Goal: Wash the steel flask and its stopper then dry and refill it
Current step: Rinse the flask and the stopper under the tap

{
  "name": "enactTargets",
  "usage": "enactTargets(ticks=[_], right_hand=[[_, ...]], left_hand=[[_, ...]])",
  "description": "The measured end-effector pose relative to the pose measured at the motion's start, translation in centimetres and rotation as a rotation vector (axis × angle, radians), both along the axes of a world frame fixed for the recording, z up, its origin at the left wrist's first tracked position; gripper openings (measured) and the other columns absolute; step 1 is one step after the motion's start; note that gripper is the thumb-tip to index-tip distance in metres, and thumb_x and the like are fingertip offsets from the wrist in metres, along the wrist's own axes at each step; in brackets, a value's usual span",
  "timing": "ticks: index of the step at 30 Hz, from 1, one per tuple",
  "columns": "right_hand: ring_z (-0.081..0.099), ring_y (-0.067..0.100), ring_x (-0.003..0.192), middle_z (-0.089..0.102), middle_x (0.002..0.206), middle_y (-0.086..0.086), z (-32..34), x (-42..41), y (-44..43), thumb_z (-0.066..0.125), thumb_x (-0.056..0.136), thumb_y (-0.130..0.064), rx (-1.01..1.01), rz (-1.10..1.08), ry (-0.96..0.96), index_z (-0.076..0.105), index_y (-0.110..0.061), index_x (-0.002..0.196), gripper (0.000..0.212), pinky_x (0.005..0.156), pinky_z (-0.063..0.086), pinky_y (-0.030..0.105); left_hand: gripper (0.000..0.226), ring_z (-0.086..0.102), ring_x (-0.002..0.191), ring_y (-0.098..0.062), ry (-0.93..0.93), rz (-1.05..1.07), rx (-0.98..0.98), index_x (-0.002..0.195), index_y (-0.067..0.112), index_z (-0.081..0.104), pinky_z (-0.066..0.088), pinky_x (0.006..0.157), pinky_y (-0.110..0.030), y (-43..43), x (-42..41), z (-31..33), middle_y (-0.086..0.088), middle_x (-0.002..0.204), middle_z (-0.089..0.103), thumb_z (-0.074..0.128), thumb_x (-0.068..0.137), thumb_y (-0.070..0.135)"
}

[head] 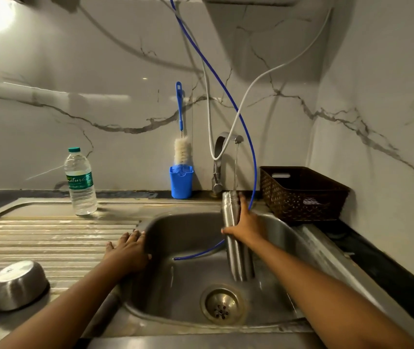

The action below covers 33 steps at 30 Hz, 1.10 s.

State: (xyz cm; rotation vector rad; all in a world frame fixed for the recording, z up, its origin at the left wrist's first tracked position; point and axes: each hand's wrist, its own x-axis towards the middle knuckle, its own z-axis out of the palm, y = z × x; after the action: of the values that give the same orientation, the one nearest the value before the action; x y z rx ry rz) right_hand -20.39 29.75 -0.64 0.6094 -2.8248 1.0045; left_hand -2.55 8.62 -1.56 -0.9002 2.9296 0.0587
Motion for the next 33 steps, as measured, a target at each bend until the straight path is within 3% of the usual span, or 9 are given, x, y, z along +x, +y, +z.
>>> enactTargets(ticks=[2, 4, 8, 12, 16, 21, 25, 29, 33], right_hand=[[0.053, 0.033, 0.114, 0.047, 0.135, 0.015, 1.5, -0.7, -0.2, 0.078, 0.071, -0.042, -0.136, -0.041, 0.102, -0.009, -0.033, 0.148, 0.117, 0.091, 0.047, 0.041], [0.054, 0.032, 0.113, 0.046, 0.136, 0.015, 1.6, -0.7, -0.3, 0.078, 0.071, -0.039, -0.201, -0.053, 0.060, -0.010, -0.033, 0.147, 0.117, 0.089, 0.048, 0.041], [0.055, 0.030, 0.111, 0.046, 0.134, 0.018, -0.6, 0.0, 0.5, 0.078, 0.073, -0.037, 0.045, -0.041, -0.011, -0.014, -0.034, 0.147, 0.118, 0.089, 0.050, 0.039], [0.054, 0.031, 0.113, 0.048, 0.134, 0.014, 1.5, -0.9, 0.4, 0.077, 0.072, -0.043, -0.129, -0.069, 0.146, -0.010, -0.033, 0.148, 0.116, 0.090, 0.047, 0.041], [0.055, 0.030, 0.112, 0.046, 0.135, 0.018, -0.7, 0.3, 0.0, 0.078, 0.073, -0.037, 0.068, 0.000, 0.011, -0.015, -0.037, 0.146, 0.119, 0.089, 0.048, 0.037], [0.055, 0.031, 0.113, 0.049, 0.134, 0.014, 1.4, -0.5, 0.0, 0.077, 0.071, -0.045, -0.132, -0.062, 0.148, -0.009, -0.034, 0.148, 0.115, 0.088, 0.048, 0.039], [0.056, 0.028, 0.109, 0.048, 0.133, 0.017, -0.1, 0.6, 0.3, 0.076, 0.074, -0.039, 0.054, -0.013, 0.052, -0.012, -0.034, 0.147, 0.115, 0.079, 0.046, 0.030], [0.055, 0.031, 0.112, 0.048, 0.133, 0.015, 1.5, -0.4, 0.2, 0.076, 0.072, -0.045, -0.132, -0.067, 0.155, -0.011, -0.034, 0.147, 0.116, 0.091, 0.049, 0.041], [0.055, 0.028, 0.111, 0.048, 0.134, 0.015, 0.1, 0.3, 0.6, 0.077, 0.073, -0.040, 0.022, -0.021, 0.061, -0.012, -0.036, 0.147, 0.116, 0.090, 0.049, 0.038]], left_hand=[[0.070, -0.007, 0.147, -0.028, 0.002, -0.020, 0.014, 0.152, 0.019, -0.003, 0.004, 0.116, -0.055, -0.2, 0.1, 0.1, -0.005, 0.160, -0.007, 0.039, 0.099, 0.038], [0.070, -0.008, 0.147, -0.028, -0.002, -0.033, 0.026, 0.152, 0.019, -0.004, 0.004, 0.116, -0.055, -0.2, 0.2, 0.2, -0.005, 0.160, -0.008, 0.038, 0.100, 0.037], [0.068, -0.008, 0.147, -0.028, -0.005, -0.036, 0.016, 0.152, 0.020, -0.005, 0.004, 0.117, -0.055, -0.3, 0.2, 0.2, -0.005, 0.160, -0.008, 0.037, 0.101, 0.036], [0.066, -0.008, 0.147, -0.027, -0.002, -0.032, 0.000, 0.152, 0.020, -0.005, 0.004, 0.116, -0.054, -0.5, 0.0, 0.0, -0.003, 0.160, -0.008, 0.035, 0.101, 0.035], [0.066, -0.008, 0.147, -0.027, -0.009, -0.038, 0.004, 0.152, 0.021, -0.005, 0.005, 0.116, -0.055, -0.8, 0.1, -0.1, -0.003, 0.160, -0.009, 0.035, 0.101, 0.035], [0.071, -0.007, 0.147, -0.027, 0.001, -0.001, 0.024, 0.152, 0.022, -0.003, 0.003, 0.116, -0.053, -0.3, -0.2, 0.0, -0.004, 0.160, -0.007, 0.034, 0.099, 0.050], [0.079, -0.007, 0.147, -0.027, -0.005, 0.009, 0.031, 0.152, 0.022, -0.004, 0.003, 0.116, -0.053, -0.2, -0.3, 0.2, -0.004, 0.160, -0.007, 0.037, 0.094, 0.058], [0.082, -0.007, 0.147, -0.026, -0.006, 0.015, 0.045, 0.152, 0.022, -0.004, 0.003, 0.116, -0.053, -0.3, -0.4, 0.1, -0.004, 0.160, -0.007, 0.039, 0.093, 0.060], [0.084, -0.007, 0.147, -0.026, -0.007, 0.018, 0.038, 0.152, 0.022, -0.004, 0.003, 0.116, -0.053, -0.2, -0.3, 0.2, -0.003, 0.160, -0.008, 0.041, 0.092, 0.060]])
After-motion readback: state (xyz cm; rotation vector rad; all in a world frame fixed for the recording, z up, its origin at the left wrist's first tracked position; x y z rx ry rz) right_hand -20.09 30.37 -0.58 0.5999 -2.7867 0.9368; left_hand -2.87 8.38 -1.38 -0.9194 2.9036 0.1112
